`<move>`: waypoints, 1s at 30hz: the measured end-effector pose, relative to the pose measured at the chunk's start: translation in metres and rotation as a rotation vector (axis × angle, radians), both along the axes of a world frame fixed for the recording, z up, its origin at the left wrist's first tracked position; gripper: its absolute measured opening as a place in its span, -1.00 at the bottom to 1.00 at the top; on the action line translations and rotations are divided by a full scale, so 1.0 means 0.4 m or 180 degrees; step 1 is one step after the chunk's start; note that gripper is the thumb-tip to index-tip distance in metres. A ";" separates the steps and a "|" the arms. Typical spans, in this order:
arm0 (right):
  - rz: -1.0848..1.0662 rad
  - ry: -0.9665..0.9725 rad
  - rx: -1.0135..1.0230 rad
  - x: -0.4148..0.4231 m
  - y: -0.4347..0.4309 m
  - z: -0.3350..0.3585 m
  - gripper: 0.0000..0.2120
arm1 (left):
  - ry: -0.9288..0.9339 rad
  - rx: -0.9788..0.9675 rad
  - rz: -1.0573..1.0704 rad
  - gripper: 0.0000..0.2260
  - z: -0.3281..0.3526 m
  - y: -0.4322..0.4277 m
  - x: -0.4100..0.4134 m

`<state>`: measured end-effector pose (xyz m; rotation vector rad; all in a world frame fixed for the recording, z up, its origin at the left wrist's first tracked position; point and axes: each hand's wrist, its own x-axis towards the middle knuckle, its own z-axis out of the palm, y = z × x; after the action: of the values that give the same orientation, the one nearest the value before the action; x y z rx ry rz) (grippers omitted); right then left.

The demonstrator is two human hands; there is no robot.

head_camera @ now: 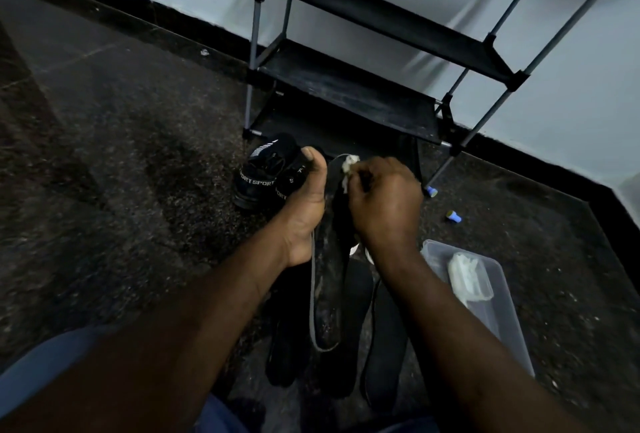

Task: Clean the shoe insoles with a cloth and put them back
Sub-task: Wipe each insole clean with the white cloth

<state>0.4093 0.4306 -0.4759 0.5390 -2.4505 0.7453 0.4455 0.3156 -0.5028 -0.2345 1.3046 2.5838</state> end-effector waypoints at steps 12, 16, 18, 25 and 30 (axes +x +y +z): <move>0.0298 0.0020 0.0047 0.025 -0.010 -0.015 -0.91 | 0.0012 -0.0031 -0.0014 0.02 0.004 -0.005 0.005; 0.0011 -0.0046 -0.0405 0.004 -0.009 0.006 -0.93 | 0.0027 0.0057 -0.0179 -0.02 0.005 -0.001 0.006; 0.0294 -0.0030 -0.0318 0.037 -0.029 0.001 -0.93 | 0.0016 -0.0108 -0.0006 -0.07 0.003 -0.008 0.005; 0.0257 0.0062 -0.0196 0.014 -0.007 -0.006 -0.97 | 0.0042 -0.0217 0.0089 -0.10 -0.003 0.008 0.010; 0.0157 -0.0051 -0.0565 -0.014 0.023 0.013 -0.96 | 0.0075 0.0255 -0.0042 -0.11 -0.011 0.005 -0.002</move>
<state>0.4035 0.4397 -0.4705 0.5283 -2.3633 0.9796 0.4448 0.3177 -0.5072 -0.1810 1.2029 2.6287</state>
